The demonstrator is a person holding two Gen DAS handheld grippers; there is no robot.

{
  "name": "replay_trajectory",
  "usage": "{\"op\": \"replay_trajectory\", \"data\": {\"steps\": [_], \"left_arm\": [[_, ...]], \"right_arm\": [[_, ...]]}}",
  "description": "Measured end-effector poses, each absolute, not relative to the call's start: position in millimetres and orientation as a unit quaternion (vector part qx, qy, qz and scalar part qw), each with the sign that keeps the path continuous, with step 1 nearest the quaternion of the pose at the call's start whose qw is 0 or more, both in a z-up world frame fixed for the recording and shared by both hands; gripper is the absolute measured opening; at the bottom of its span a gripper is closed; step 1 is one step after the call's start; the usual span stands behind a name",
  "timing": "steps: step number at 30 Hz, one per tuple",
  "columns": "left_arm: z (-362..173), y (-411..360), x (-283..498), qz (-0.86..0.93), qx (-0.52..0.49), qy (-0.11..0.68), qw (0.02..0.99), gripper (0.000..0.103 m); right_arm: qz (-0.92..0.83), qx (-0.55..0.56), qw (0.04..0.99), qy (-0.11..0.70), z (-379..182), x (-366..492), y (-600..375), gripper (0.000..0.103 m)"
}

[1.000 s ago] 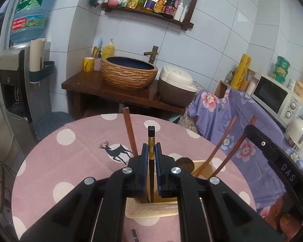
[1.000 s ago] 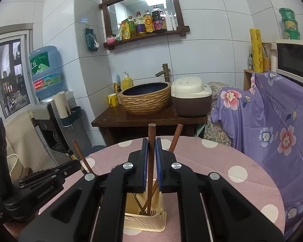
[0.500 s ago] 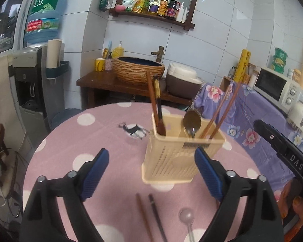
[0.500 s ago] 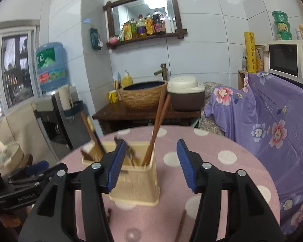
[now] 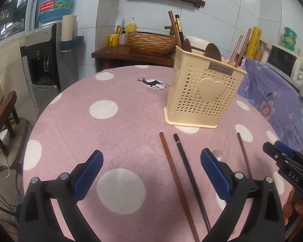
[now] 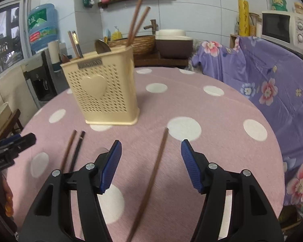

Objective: Organize utensils
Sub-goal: 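Grasp a brown chopstick with the left tool while the right tool grasps another brown chopstick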

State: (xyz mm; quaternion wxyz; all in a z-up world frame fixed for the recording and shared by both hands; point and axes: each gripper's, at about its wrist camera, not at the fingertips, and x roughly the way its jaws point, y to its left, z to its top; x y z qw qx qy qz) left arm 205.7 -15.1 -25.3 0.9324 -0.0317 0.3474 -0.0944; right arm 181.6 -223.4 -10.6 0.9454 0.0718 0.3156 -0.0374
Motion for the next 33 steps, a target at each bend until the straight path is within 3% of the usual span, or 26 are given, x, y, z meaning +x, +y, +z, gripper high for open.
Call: {"op": "replay_trajectory", "data": {"steps": [11,16,24,26,29,33], "left_arm": [[-43,-19,219,-0.098,-0.015,0.395,0.913,0.094],[-50,-35,226,-0.096,0.009,0.414,0.905,0.084],[-60,-38,228,-0.096,0.003,0.432,0.897,0.069],[-61,-39,229,-0.093,0.004,0.434,0.896,0.065],[-62,-39,231,-0.097,-0.006,0.441,0.892,0.059],[-64,-44,234,-0.096,-0.001,0.445,0.890,0.058]], "right_arm": [[-0.071,0.095,0.918,0.377,-31,194,-248,0.062],[-0.072,0.101,0.910,0.396,-36,206,-246,0.061],[-0.069,0.111,0.892,0.432,-48,236,-239,0.048],[-0.077,0.097,0.889,0.441,-51,244,-235,0.036],[-0.083,0.095,0.882,0.455,-55,255,-231,0.025],[-0.093,0.094,0.884,0.449,-58,262,-230,0.022]]}}
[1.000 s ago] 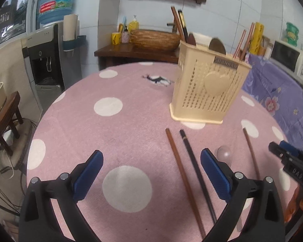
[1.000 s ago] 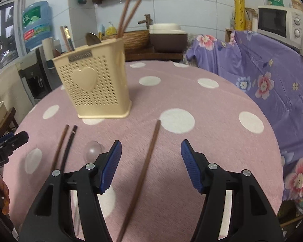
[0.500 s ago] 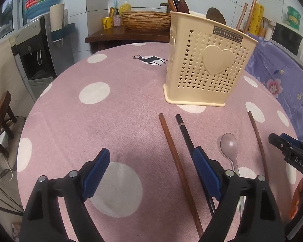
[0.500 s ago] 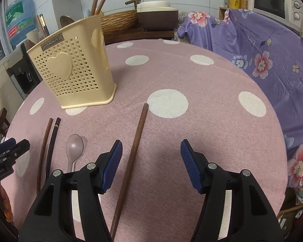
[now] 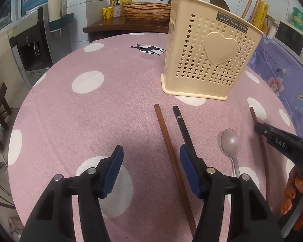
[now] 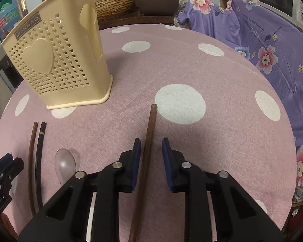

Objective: Organize utensils
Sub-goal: 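Grasp a brown chopstick with the left tool while the right tool grasps another brown chopstick, then insert both brown chopsticks into the beige holder and open both tools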

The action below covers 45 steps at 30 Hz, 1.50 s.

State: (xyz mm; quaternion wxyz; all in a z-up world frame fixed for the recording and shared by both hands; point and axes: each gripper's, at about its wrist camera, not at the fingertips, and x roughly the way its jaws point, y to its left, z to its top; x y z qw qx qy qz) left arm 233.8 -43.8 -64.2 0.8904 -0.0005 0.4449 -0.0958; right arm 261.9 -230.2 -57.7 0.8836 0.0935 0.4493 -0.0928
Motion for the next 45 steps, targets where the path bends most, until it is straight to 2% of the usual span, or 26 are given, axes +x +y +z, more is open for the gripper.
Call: {"op": "replay_trajectory", "data": {"steps": [5,8,11,19,21,23,27,45], "left_arm": [[-67,-48,241,-0.093,-0.013,0.448,0.889,0.057],[-71,-52,245,-0.087,-0.012,0.452,0.887,0.047],[-74,-58,249,-0.076,-0.002,0.452,0.889,0.043],[-74,-72,258,-0.054,0.017,0.449,0.892,0.041],[-75,-75,261,-0.046,0.029,0.447,0.893,0.036],[-74,-76,263,-0.045,0.030,0.446,0.893,0.025],[-73,-81,266,-0.050,0.033,0.448,0.892,0.009],[-71,-77,271,-0.077,0.016,0.446,0.891,0.008]], "right_arm": [[-0.106,0.077,0.888,0.440,-59,271,-228,0.015],[-0.109,0.079,0.890,0.435,-59,271,-229,0.014],[-0.108,0.079,0.891,0.433,-59,271,-229,0.014],[-0.110,0.079,0.892,0.432,-60,273,-228,0.014],[-0.112,0.078,0.892,0.432,-60,273,-227,0.013],[-0.113,0.076,0.892,0.431,-61,272,-226,0.010],[-0.112,0.076,0.891,0.433,-61,273,-225,0.009],[-0.078,0.154,0.886,0.430,-58,274,-245,0.008]]}}
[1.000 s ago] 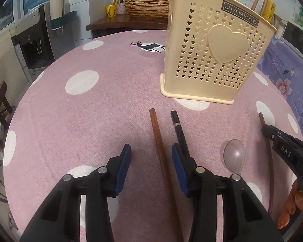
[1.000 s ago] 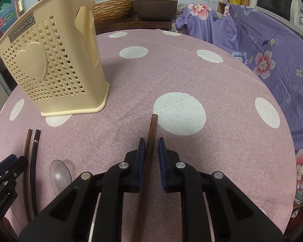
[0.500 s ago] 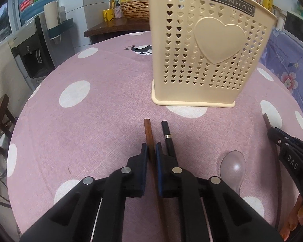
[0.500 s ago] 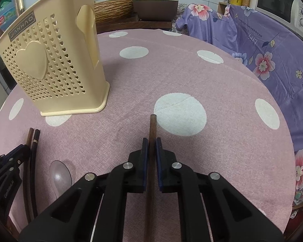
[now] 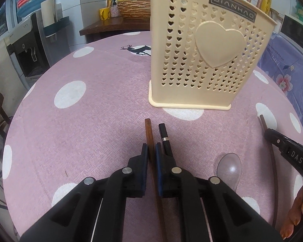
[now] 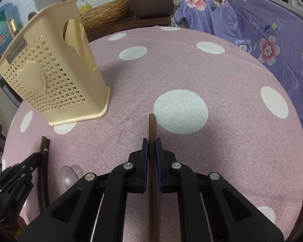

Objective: Organize utensils
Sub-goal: 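Insert both brown chopsticks into the beige holder and open both tools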

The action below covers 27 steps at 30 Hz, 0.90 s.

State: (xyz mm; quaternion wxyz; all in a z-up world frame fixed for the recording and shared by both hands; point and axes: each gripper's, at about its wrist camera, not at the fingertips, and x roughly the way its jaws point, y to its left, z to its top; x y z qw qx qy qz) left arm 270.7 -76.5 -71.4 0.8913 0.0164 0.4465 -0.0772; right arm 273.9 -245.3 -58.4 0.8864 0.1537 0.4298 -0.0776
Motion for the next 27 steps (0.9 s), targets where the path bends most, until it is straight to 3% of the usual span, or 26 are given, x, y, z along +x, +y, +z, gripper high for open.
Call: {"op": "replay_trajectory", "data": {"steps": [8,19,27], "left_arm": [[-27,-50,258,-0.101,-0.041,0.394,0.913,0.008],[59,-7,222,-0.122,-0.073,0.289,0.947,0.008],[72,3,225,-0.113,-0.081,0.273,0.952,0.008]], "right_arm": [[-0.034,0.199,0.904,0.376,-25,250,-258,0.008],[0.022,0.177,0.948,0.265,73,190,-272,0.008],[0.026,0.149,0.957,0.246,101,183,-265,0.008]]}}
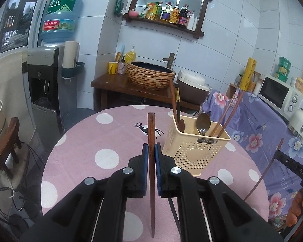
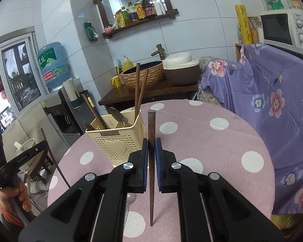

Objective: Organize utensils
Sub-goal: 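Insert both brown chopsticks into the beige holder and open both tools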

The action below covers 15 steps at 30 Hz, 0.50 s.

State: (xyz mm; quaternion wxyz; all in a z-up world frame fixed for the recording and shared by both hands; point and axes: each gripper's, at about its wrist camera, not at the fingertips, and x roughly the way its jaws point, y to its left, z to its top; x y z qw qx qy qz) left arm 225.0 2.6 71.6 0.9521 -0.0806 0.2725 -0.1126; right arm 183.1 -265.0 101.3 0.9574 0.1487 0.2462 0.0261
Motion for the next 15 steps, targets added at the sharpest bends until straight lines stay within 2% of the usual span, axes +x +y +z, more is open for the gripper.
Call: {"op": "replay_trajectory", "data": {"steps": [9,15], "left_arm": [[83,13,217,-0.120,-0.082,0.255,0.956,0.008],[113,17,220,-0.137,-0.090,0.238,0.957,0.007]], "right_arm": [[0.035,0.127,0.961,0.244,113,184,-258,0.008],[0.052,0.122,0.963,0.233,140,196,-254,0.008]]}}
